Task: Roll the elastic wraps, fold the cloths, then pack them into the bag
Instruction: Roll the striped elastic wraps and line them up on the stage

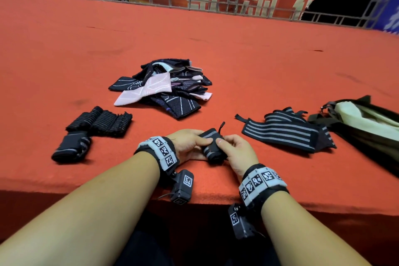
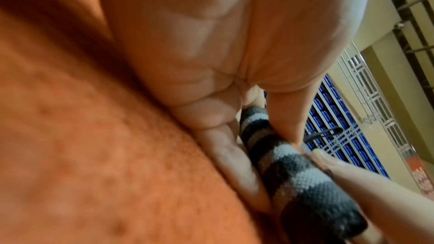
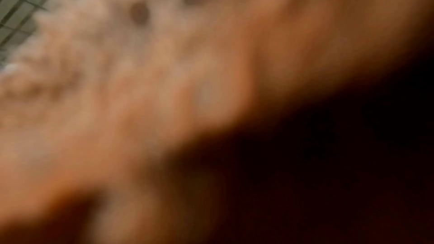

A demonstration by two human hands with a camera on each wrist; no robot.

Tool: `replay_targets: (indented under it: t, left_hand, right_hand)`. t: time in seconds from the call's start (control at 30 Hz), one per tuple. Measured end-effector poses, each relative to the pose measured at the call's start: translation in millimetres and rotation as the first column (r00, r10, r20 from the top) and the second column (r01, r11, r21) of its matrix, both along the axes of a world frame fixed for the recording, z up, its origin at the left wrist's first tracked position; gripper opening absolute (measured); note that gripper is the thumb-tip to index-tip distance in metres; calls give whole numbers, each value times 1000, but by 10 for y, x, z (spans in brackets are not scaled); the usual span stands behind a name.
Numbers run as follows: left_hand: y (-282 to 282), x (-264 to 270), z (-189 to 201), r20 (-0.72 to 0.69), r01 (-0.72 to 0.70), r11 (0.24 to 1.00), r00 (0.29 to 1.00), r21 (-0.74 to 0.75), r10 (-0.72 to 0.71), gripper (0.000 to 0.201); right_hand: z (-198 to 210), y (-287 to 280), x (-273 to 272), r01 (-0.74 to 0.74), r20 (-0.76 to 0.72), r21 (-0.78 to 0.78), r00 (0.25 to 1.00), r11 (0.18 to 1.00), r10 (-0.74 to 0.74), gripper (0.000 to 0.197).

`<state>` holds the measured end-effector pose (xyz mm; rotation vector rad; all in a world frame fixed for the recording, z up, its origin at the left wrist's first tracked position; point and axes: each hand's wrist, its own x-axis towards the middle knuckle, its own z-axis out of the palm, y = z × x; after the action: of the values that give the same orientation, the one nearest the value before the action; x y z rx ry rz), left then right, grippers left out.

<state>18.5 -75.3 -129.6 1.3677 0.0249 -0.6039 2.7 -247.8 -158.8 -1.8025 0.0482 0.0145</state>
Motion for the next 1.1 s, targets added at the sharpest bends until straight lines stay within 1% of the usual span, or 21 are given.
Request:
replay_targets:
  t: [0.03, 0.13, 0.17, 0.2, 0.23, 0.27, 0.3, 0.37, 0.43, 0.5, 0.53, 0.57, 0.63, 0.67, 0.73, 0.8, 0.87, 0.97, 1.03, 1.1]
  left_hand:
    - [16, -12, 5, 7, -1, 1000, 1000, 8, 1, 20]
    - [95, -48, 67, 52, 18, 997, 998, 70, -22, 16]
    - [149, -53, 97, 67, 26, 996, 997, 91, -32, 15]
    - [214, -70, 146, 79, 35, 994, 996, 105, -44, 14]
    - [286, -94, 198, 91, 48, 993, 994, 111, -58, 13]
    - [366, -119, 257, 106, 56, 991, 992, 121, -69, 12]
    - [449, -155, 325, 132, 50, 988, 989, 148, -70, 11]
    - [662, -218, 466, 226, -47, 963, 974, 267, -15, 7]
    - [982, -271, 586, 321, -201, 902, 944, 383, 74, 11]
    - [1403, -357, 671, 379, -339, 829, 910, 446, 168, 9]
    - [1633, -426, 709, 413, -410, 780, 885, 472, 216, 6]
    - [1860, -495, 732, 462, -490, 704, 850, 514, 255, 5]
    - [2292, -673, 744, 543, -605, 503, 791, 618, 284, 7]
    - [2468, -764, 727, 544, -617, 430, 786, 659, 295, 7]
    - [2731, -911, 640, 490, -574, 345, 817, 743, 305, 12]
    - [2871, -978, 515, 408, -485, 300, 868, 822, 284, 22]
    - [2936, -963, 394, 361, -439, 296, 888, 848, 283, 28]
    - [2948, -884, 294, 347, -414, 282, 902, 866, 258, 38]
    - [2929, -831, 271, 355, -409, 266, 907, 873, 227, 39]
    - [2927, -788, 264, 367, -416, 276, 906, 867, 211, 39]
  right_hand:
    - [35, 8, -7, -14, -16, -15, 1000, 1000, 14, 43]
    - [238, 65, -25, -81, -114, -46, 991, 996, 76, 22]
    - [315, 101, -23, -124, -144, -74, 983, 989, 113, 22]
    - [382, 151, -20, -166, -159, -103, 976, 981, 148, 27]
    - [432, 215, 2, -195, -163, -129, 971, 972, 173, 32]
    - [478, 295, 23, -205, -155, -150, 971, 967, 182, 32]
    - [544, 400, 24, -204, -133, -171, 974, 964, 183, 27]
    - [649, 653, 32, -208, -79, -190, 977, 959, 196, 17]
    - [766, 977, 18, -234, -62, -151, 972, 960, 227, 16]
    - [820, 1354, 17, -267, -103, -54, 960, 962, 261, 18]
    - [823, 1549, 14, -277, -127, -7, 953, 961, 274, 17]
    - [819, 1736, 15, -276, -155, 31, 948, 961, 277, 16]
    - [764, 2079, -25, -303, -216, 80, 925, 950, 313, 19]
    - [707, 2212, -57, -326, -268, 86, 903, 941, 337, 21]
    - [582, 2409, -129, -370, -379, 38, 854, 928, 356, 25]
    - [495, 2515, -168, -367, -419, -31, 849, 930, 322, 26]
    - [484, 2590, -180, -367, -427, -44, 848, 929, 315, 25]
    - [493, 2666, -165, -369, -433, -46, 844, 928, 315, 23]
    - [503, 2699, -163, -367, -434, -54, 846, 929, 309, 23]
    - [503, 2729, -140, -358, -435, -67, 850, 931, 295, 22]
